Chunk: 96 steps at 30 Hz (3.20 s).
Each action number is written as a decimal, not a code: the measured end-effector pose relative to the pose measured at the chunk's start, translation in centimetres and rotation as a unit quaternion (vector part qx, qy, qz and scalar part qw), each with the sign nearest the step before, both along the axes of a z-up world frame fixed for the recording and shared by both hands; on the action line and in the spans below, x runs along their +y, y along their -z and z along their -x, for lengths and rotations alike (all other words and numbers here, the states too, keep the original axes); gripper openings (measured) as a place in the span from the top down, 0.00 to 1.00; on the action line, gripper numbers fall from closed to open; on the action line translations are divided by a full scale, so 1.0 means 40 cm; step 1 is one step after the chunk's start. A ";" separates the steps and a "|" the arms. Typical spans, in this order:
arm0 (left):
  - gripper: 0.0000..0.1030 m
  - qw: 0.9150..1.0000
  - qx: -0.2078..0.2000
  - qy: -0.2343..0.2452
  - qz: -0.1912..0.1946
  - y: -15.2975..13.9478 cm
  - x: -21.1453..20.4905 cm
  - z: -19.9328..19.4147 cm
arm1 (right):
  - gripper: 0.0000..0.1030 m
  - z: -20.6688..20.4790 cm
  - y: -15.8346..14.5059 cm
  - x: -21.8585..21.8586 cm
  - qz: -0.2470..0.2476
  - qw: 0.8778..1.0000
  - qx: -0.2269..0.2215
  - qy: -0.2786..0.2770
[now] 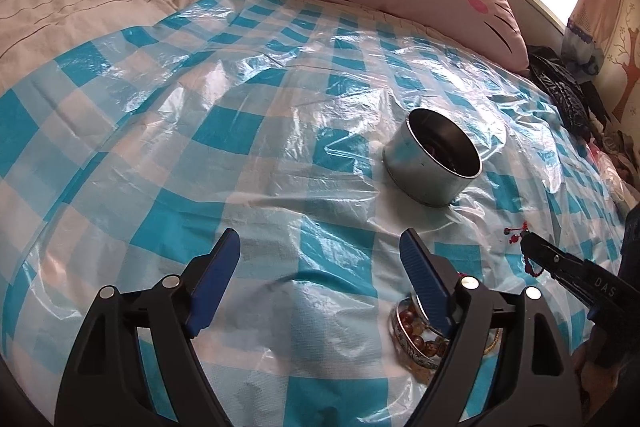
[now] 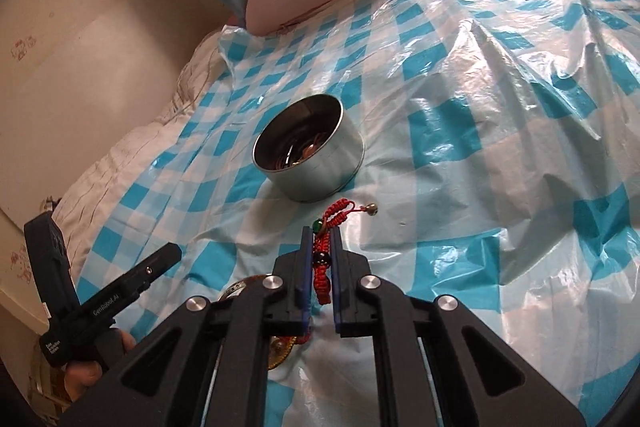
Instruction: Organize jewelry
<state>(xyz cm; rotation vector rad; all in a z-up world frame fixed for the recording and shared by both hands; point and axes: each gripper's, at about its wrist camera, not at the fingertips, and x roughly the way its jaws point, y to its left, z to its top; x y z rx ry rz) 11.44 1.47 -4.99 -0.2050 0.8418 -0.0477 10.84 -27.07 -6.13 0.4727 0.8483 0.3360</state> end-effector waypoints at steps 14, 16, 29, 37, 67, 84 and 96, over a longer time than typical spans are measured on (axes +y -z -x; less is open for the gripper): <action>0.75 0.987 0.053 0.150 0.006 0.048 -0.139 -0.015 | 0.91 -0.008 0.026 -0.014 -0.007 1.000 0.022 0.012; 0.80 0.986 0.056 0.157 0.006 0.052 -0.147 -0.015 | 0.91 -0.009 0.028 -0.018 -0.010 1.000 0.023 0.016; 0.96 0.984 0.031 0.129 0.122 0.024 -0.048 -0.017 | 0.91 -0.013 0.035 -0.024 -0.013 0.999 0.031 0.023; 0.95 0.990 0.050 0.049 0.119 0.051 0.015 -0.039 | 0.91 -0.013 0.035 -0.021 -0.011 0.999 0.032 0.022; 1.00 0.992 -0.003 0.116 -0.048 0.007 -0.126 0.010 | 0.85 -0.025 0.049 0.086 0.155 0.987 0.044 -0.018; 0.64 0.994 0.053 0.087 -0.032 0.052 -0.101 -0.030 | 0.39 -0.008 0.015 0.044 0.123 0.992 0.017 0.018; 0.97 0.984 0.032 0.136 -0.108 0.045 -0.182 -0.002 | 0.91 -0.020 0.040 0.105 0.187 0.982 0.038 -0.020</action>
